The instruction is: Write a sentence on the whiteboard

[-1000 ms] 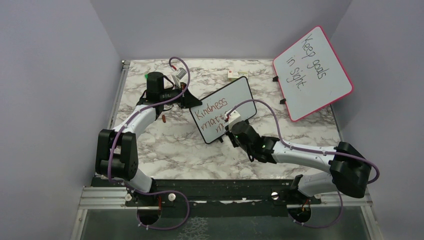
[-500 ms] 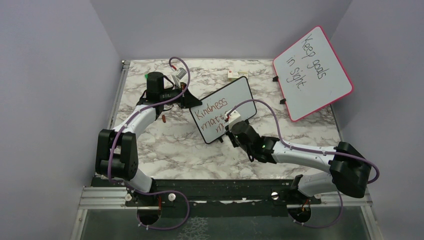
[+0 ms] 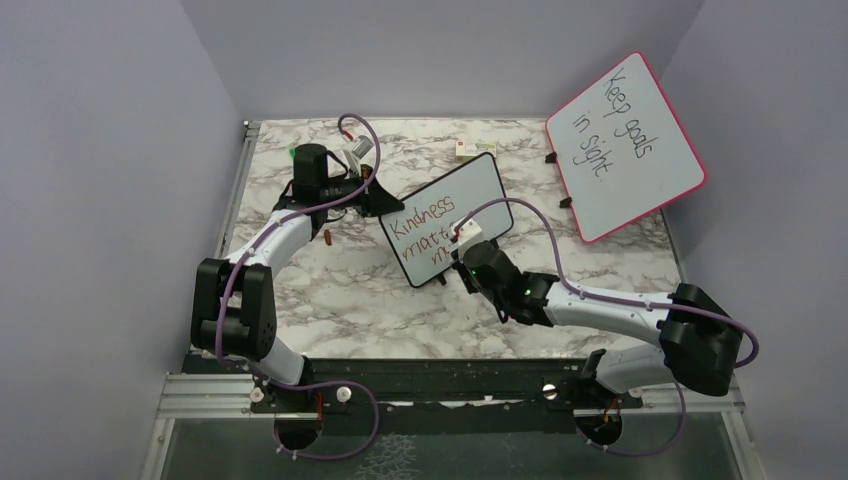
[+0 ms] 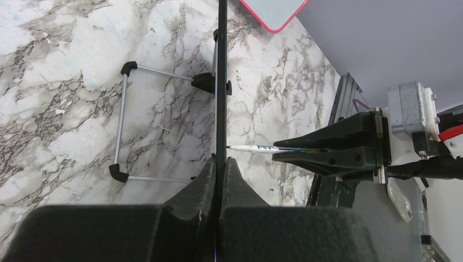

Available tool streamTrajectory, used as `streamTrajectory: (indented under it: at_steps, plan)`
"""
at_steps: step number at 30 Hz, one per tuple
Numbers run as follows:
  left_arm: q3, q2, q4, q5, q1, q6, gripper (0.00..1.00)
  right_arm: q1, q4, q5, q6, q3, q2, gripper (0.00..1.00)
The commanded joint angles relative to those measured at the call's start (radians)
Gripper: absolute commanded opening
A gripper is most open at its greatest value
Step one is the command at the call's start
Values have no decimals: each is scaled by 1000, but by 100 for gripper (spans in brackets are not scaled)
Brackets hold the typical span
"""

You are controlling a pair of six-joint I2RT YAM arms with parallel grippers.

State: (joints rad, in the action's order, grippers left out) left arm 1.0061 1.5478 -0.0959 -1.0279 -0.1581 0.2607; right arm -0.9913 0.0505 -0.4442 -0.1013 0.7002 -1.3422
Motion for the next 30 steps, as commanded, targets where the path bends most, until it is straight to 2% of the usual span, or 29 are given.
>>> streamTrajectory:
  at_steps: [1,30]
  plan:
    - [-1,-3,74,21,0,-25,0,23,26,-61,23,21,-7,1]
    - [0,-3,74,19,0,-23,0,31,79,-14,40,47,22,1]
